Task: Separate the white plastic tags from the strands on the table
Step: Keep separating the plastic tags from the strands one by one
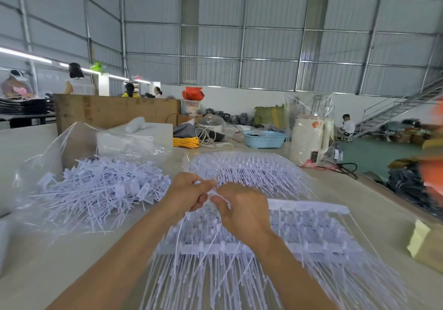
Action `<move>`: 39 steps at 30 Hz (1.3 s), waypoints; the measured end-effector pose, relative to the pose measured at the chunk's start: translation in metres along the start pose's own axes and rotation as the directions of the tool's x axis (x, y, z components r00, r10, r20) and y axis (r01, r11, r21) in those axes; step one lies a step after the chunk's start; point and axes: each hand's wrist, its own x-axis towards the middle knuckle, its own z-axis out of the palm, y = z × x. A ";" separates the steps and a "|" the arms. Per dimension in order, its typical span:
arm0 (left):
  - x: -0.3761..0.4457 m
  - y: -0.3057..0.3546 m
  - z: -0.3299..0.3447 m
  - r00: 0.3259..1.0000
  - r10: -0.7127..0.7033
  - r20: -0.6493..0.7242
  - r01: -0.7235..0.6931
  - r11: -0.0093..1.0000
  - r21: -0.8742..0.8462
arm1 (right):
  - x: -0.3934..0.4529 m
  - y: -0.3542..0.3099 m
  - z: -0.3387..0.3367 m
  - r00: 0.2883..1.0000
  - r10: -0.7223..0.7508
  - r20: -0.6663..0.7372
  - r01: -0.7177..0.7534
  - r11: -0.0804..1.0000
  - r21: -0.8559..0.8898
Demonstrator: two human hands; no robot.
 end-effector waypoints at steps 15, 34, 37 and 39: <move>-0.011 0.001 0.005 0.990 0.141 -0.018 -0.142 0.989 -0.044 | 0.014 -0.002 -0.036 0.951 -0.086 0.297 -0.062 0.888 0.457; -0.014 0.001 0.019 0.976 0.120 0.181 -0.108 0.991 -0.078 | 0.009 0.022 -0.030 0.910 0.232 0.345 -0.340 0.892 0.296; -0.017 0.004 0.022 0.979 0.142 0.143 -0.149 0.988 0.033 | 0.007 0.016 -0.030 0.930 0.236 0.282 -0.311 0.914 0.261; -0.018 0.006 0.024 0.975 0.193 0.112 -0.201 0.977 0.065 | 0.007 0.014 -0.030 0.943 0.236 0.235 -0.295 0.920 0.258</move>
